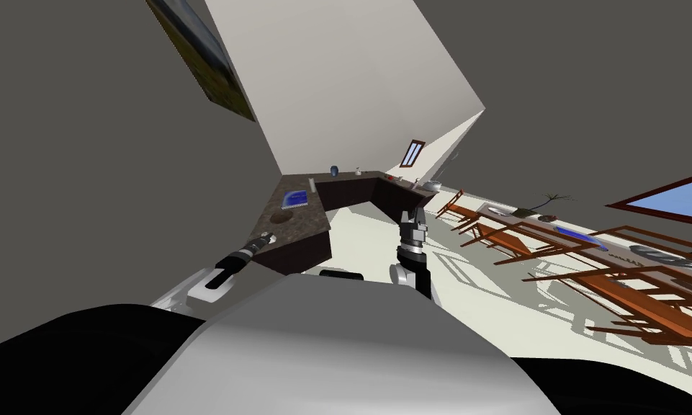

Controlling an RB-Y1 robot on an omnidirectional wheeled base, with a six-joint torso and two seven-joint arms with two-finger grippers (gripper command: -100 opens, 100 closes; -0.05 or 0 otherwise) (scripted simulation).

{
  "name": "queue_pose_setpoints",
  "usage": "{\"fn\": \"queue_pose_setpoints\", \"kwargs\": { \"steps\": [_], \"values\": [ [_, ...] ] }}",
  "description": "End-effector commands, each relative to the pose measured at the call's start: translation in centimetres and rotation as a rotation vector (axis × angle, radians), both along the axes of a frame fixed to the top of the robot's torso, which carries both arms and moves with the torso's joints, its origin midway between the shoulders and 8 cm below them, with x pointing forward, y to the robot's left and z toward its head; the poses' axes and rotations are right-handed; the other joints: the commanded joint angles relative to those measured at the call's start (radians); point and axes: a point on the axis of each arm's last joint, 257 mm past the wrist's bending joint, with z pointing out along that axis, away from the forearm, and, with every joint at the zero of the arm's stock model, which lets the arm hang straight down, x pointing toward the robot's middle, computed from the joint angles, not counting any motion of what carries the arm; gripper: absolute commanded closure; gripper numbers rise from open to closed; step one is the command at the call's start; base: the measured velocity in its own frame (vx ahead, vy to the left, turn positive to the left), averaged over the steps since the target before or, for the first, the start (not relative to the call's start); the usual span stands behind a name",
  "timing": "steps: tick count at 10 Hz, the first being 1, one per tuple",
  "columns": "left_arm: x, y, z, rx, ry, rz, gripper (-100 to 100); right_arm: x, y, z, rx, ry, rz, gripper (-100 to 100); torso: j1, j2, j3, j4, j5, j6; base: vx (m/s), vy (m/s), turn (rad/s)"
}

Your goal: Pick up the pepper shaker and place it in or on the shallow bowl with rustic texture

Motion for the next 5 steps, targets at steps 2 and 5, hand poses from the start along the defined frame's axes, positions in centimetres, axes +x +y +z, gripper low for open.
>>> {"fn": "queue_pose_setpoints", "kwargs": {
  "steps": [2,5],
  "values": [
    [-0.5,1.3,0.5,-0.019,-0.013,0.030,100,0.0,0.0,0.0,0.000,0.000,0.000,0,0.000,0.001,0.000,0.000,0.000,0.000,-0.124,-0.170,-0.022],
    [-1.1,3.0,1.2,-0.039,-0.033,0.066,100,0.0,0.0,0.0,0.000,0.000,0.000,0,-0.002,-0.001,0.000,0.000,0.000,0.001,-0.097,-0.191,-0.036]
  ]
}}
